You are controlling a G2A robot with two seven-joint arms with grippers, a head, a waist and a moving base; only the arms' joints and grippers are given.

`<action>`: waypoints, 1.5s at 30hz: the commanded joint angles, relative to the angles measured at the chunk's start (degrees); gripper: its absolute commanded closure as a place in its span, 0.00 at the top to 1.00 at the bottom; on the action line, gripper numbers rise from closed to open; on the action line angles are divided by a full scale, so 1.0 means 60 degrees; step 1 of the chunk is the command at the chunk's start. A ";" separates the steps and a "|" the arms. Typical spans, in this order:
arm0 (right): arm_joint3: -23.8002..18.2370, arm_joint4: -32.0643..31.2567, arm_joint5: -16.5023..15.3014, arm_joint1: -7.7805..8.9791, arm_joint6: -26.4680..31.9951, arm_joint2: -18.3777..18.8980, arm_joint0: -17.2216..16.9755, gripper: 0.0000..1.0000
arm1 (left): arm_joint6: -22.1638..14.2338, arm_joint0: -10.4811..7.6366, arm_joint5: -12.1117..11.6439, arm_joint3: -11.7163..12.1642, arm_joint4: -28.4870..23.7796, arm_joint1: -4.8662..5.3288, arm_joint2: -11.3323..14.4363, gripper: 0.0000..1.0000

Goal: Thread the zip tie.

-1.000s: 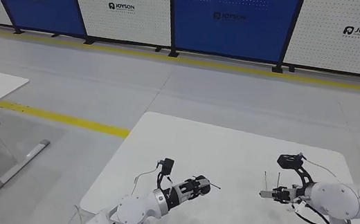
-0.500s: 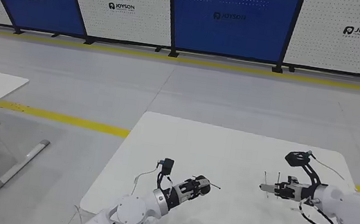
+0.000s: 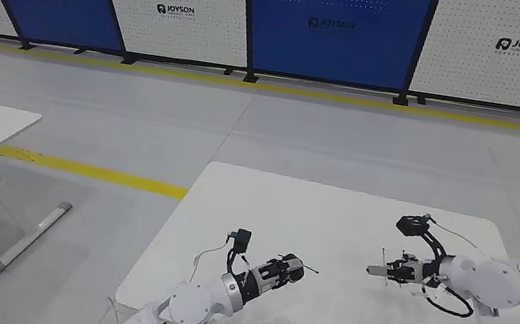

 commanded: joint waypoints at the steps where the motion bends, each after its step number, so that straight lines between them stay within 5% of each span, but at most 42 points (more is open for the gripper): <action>1: 0.0000 0.0000 0.0001 0.0000 0.0004 -0.0001 0.0000 1.00 | 0.0000 0.0000 0.0000 0.0000 0.0000 0.0000 0.0000 0.00; 3: -0.0235 -0.0325 0.0029 0.0002 -0.0127 -0.0158 -0.0108 1.00 | 0.0000 0.0000 0.0000 0.0000 0.0000 0.0000 0.0000 0.00; 6: -0.0530 -0.1239 0.1308 -0.0027 -0.0909 -0.0301 -0.0207 1.00 | 0.0000 0.0000 0.0000 0.0000 0.0000 0.0000 0.0000 0.00; 10: -0.0546 -0.1286 0.1937 -0.0074 -0.0997 -0.0359 -0.0074 1.00 | 0.0000 0.0000 0.0000 0.0000 0.0000 0.0000 0.0000 0.00; 16: 0.0114 -0.1200 0.2197 -0.0214 -0.0533 -0.0692 0.0527 1.00 | 0.0000 0.0000 0.0000 0.0000 0.0000 0.0000 0.0000 0.00; 24: 0.0106 -0.1354 0.2233 -0.0217 -0.0736 -0.0723 0.0498 1.00 | 0.0000 0.0000 0.0000 0.0000 0.0000 0.0000 0.0000 0.00; 26: -0.0353 -0.2491 0.3178 -0.0218 -0.1131 -0.0981 0.0305 1.00 | 0.0000 0.0000 0.0000 0.0000 0.0000 0.0000 0.0000 0.00; 30: -0.0765 -0.2989 0.4308 -0.0196 -0.0920 -0.0895 0.0224 1.00 | 0.0000 0.0000 0.0000 0.0000 0.0000 0.0000 0.0000 0.00; 36: -0.0922 -0.3390 0.4505 -0.0182 -0.0243 -0.0868 0.0400 1.00 | 0.0000 0.0000 0.0000 0.0000 0.0000 0.0000 0.0000 0.00; 38: -0.0755 -0.3365 0.4403 -0.0218 -0.0148 -0.0944 0.0504 0.55 | 0.0000 0.0000 0.0000 0.0000 0.0000 0.0000 0.0000 0.00; 45: 0.0456 -0.3038 0.4274 -0.0486 -0.0141 -0.1382 0.1085 0.35 | 0.0000 0.0000 0.0000 0.0000 0.0000 0.0000 0.0000 0.00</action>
